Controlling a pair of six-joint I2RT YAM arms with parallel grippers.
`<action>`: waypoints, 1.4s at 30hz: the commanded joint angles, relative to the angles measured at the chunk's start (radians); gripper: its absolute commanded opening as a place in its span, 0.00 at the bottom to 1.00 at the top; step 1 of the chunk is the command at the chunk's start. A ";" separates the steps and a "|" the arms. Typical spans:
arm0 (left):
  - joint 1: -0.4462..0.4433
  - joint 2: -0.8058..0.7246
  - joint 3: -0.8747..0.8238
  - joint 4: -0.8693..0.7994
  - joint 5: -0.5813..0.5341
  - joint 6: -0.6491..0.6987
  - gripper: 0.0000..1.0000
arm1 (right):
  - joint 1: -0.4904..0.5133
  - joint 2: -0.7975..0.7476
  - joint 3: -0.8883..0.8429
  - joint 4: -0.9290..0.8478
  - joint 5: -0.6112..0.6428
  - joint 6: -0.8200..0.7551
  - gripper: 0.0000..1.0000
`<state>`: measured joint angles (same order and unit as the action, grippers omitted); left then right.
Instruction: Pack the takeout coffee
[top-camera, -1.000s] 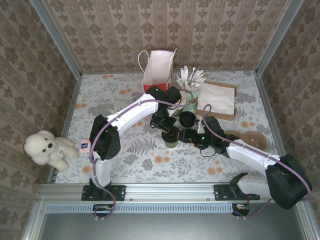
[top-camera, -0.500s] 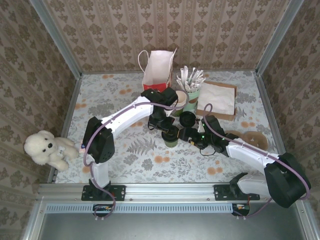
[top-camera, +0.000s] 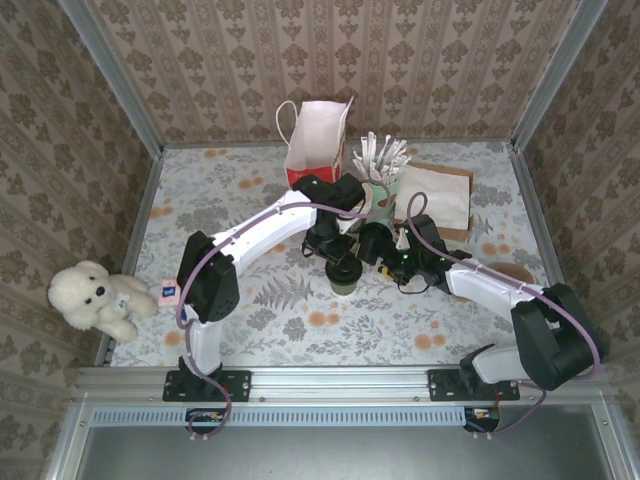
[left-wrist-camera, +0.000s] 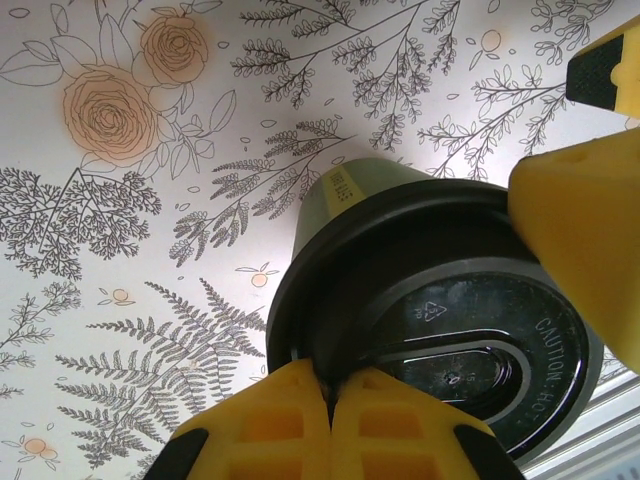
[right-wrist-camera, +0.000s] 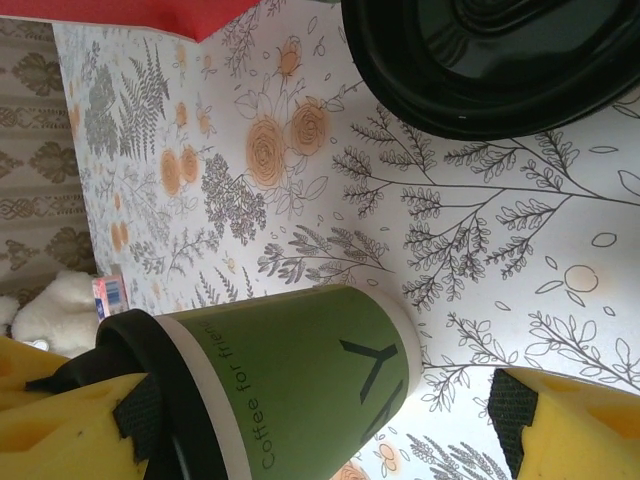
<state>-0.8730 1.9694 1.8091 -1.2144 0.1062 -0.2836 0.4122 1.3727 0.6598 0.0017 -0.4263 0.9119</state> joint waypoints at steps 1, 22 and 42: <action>-0.009 0.023 -0.006 -0.002 -0.002 0.020 0.00 | 0.002 0.065 0.012 -0.042 0.003 -0.035 0.88; -0.008 -0.011 -0.046 0.056 -0.070 -0.079 0.00 | 0.013 0.068 0.107 -0.083 0.021 -0.013 0.99; 0.018 -0.068 -0.084 0.039 -0.124 -0.153 0.00 | 0.013 -0.087 0.060 -0.148 0.162 -0.016 1.00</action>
<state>-0.8738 1.9305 1.7565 -1.1732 0.0441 -0.3981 0.4198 1.3281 0.7376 -0.1097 -0.3092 0.9005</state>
